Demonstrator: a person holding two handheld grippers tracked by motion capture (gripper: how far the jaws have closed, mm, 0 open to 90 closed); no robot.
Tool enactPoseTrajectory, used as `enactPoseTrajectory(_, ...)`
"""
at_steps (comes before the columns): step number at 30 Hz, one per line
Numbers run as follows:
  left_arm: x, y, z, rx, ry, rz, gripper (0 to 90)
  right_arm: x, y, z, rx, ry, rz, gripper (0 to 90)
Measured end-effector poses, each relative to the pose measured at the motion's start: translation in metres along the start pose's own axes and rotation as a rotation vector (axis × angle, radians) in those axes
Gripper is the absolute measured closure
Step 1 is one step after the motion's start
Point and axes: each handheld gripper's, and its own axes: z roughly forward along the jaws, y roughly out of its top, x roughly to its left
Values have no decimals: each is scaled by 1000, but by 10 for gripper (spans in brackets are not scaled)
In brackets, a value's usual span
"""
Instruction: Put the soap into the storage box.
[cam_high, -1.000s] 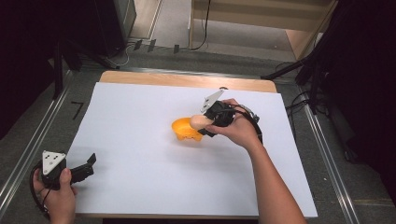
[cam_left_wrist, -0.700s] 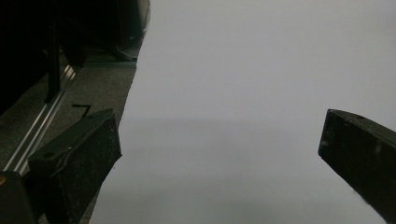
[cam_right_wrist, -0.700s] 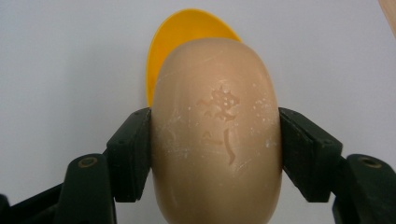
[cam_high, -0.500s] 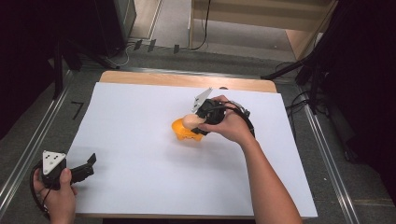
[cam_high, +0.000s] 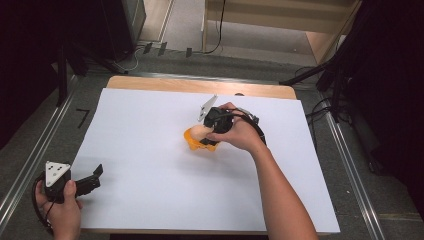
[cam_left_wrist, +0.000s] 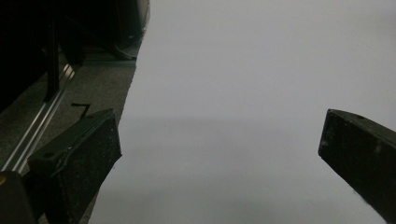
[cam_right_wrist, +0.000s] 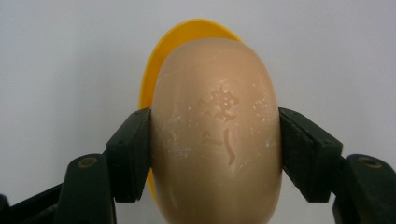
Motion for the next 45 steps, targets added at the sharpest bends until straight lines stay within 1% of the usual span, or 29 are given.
enactPoseTrajectory(2,0,0,0,0,-3,-3,0,-1,-1,1,-1,6,10,330)
enactPoseTrajectory(5,0,0,0,1,-3,-5,0,-3,-2,3,0,21,10,330)
enactPoseTrajectory(6,0,0,0,0,-3,-4,0,-3,-2,2,2,19,21,330)
enactPoseTrajectory(10,0,0,1,1,-2,-5,0,-7,-3,3,-8,39,35,328)
enactPoseTrajectory(11,0,0,0,1,-2,-5,0,-7,-3,2,-4,45,45,328)
enactPoseTrajectory(12,0,0,0,0,-2,-7,0,-7,-4,2,-4,47,52,327)
enactPoseTrajectory(13,1,0,0,1,-2,-6,0,-8,-4,3,-9,46,48,326)
enactPoseTrajectory(14,1,0,0,1,-2,-6,0,-7,-4,3,-6,49,59,326)
enactPoseTrajectory(18,0,0,1,1,-2,-5,0,-7,-3,3,-2,49,52,325)
enactPoseTrajectory(20,0,0,0,1,-3,-6,0,-7,-3,2,3,51,63,324)
enactPoseTrajectory(21,1,0,0,1,-3,-6,0,-7,-3,2,11,63,81,323)
enactPoseTrajectory(24,1,0,1,3,-2,-7,0,-8,-4,1,5,64,95,293)
enactPoseTrajectory(25,1,0,1,6,-2,-4,0,-8,-4,0,-7,63,96,286)
enactPoseTrajectory(28,1,0,1,7,-2,-4,0,-8,-4,-2,-4,48,102,281)
enactPoseTrajectory(30,1,0,1,5,-3,-8,0,-8,-5,-2,-2,50,96,282)
enactPoseTrajectory(31,1,0,1,4,-3,-8,0,-8,-6,-2,-2,45,107,281)
enactPoseTrajectory(34,1,0,1,3,-3,-9,0,-8,-8,-3,-11,38,104,277)
enactPoseTrajectory(35,0,0,1,2,-2,-8,0,-6,-9,-5,-11,19,118,250)
enactPoseTrajectory(36,0,0,1,2,-3,-8,0,-6,-9,-5,-18,5,114,239)
enactPoseTrajectory(37,0,0,1,2,-2,-7,0,-5,-10,-6,-23,-3,126,225)
enactPoseTrajectory(38,0,0,1,2,-2,-8,0,-4,-11,-7,-28,-12,129,212)
enactPoseTrajectory(40,0,0,1,4,-1,-7,0,-3,-14,-9,-33,-14,158,165)
enactPoseTrajectory(42,0,0,1,4,-1,-5,0,-3,-18,-11,-43,-28,187,117)
enactPoseTrajectory(43,0,0,1,5,-1,-4,0,-3,-19,-12,-57,-38,189,95)
enactPoseTrajectory(44,0,0,1,4,-1,-4,0,-3,-21,-14,-52,-45,213,70)
enactPoseTrajectory(45,0,0,1,5,-1,-3,0,-3,-22,-15,-60,-52,226,41)
